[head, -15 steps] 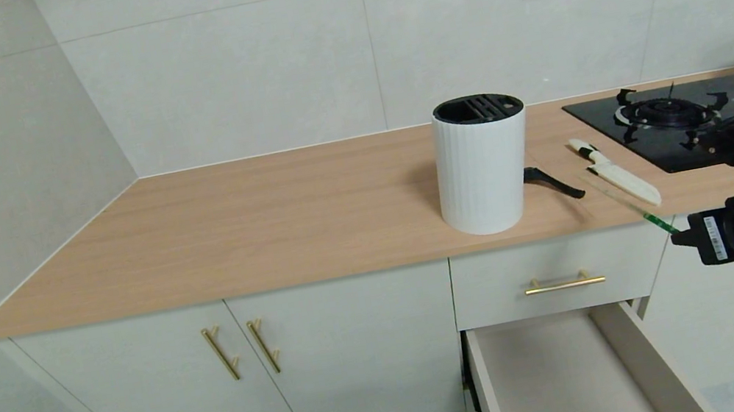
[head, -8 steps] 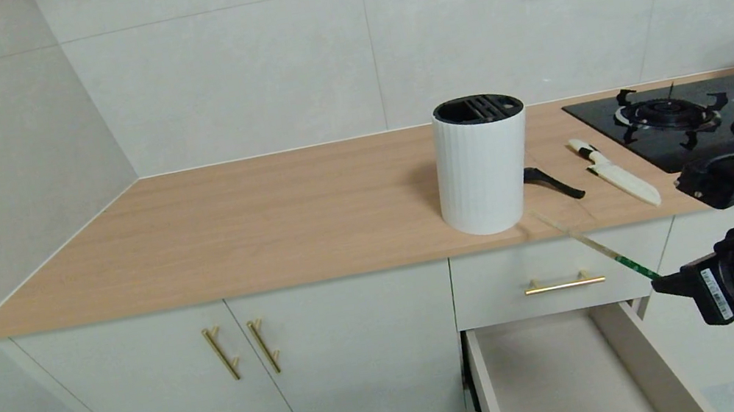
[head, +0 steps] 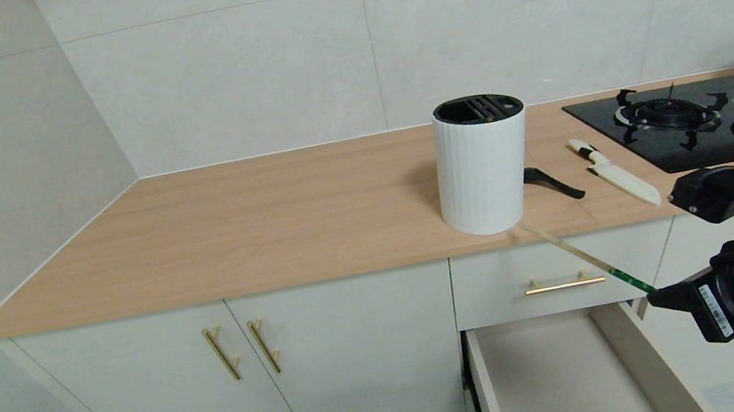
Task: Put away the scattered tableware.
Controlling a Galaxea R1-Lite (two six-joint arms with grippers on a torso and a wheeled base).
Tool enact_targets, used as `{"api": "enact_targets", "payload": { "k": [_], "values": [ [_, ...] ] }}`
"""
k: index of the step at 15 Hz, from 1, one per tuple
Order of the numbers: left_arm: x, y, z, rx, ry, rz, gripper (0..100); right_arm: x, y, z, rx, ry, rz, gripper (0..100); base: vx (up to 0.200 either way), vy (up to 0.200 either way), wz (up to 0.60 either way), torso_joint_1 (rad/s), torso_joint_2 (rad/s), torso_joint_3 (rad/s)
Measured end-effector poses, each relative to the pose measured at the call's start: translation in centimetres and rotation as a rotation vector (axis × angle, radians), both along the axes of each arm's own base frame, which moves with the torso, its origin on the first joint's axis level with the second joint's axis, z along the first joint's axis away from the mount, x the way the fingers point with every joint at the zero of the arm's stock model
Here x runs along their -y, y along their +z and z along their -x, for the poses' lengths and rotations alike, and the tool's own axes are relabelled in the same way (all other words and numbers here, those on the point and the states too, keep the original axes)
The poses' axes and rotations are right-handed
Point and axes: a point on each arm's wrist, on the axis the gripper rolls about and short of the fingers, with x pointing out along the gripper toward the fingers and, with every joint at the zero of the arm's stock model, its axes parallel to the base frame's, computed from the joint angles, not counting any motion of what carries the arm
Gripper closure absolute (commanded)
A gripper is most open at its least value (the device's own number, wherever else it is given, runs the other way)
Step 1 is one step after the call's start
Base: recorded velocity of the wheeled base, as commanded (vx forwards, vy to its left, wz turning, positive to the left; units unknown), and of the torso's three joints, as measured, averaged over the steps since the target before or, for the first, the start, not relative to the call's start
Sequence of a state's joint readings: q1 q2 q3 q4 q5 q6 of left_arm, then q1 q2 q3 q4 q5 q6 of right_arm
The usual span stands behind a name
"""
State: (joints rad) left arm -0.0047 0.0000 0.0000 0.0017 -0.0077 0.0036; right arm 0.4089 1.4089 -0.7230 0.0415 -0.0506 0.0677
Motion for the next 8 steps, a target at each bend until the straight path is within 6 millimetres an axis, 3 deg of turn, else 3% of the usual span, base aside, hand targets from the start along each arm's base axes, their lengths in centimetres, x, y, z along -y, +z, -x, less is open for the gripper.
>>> {"api": "enact_targets", "payload": {
  "k": [3, 8],
  "values": [
    [0.00, 0.00, 0.00, 0.000, 0.000, 0.000, 0, -0.16, 0.03, 0.09, 0.002, 0.009, -0.001, 100, 0.000, 0.000, 0.00, -0.096, 0.21, 0.120],
    [0.00, 0.00, 0.00, 0.000, 0.000, 0.000, 0, -0.27, -0.25, -0.04, -0.011, 0.011, 0.004, 100, 0.000, 0.000, 0.00, -0.197, 0.48, 0.270]
  ]
}}
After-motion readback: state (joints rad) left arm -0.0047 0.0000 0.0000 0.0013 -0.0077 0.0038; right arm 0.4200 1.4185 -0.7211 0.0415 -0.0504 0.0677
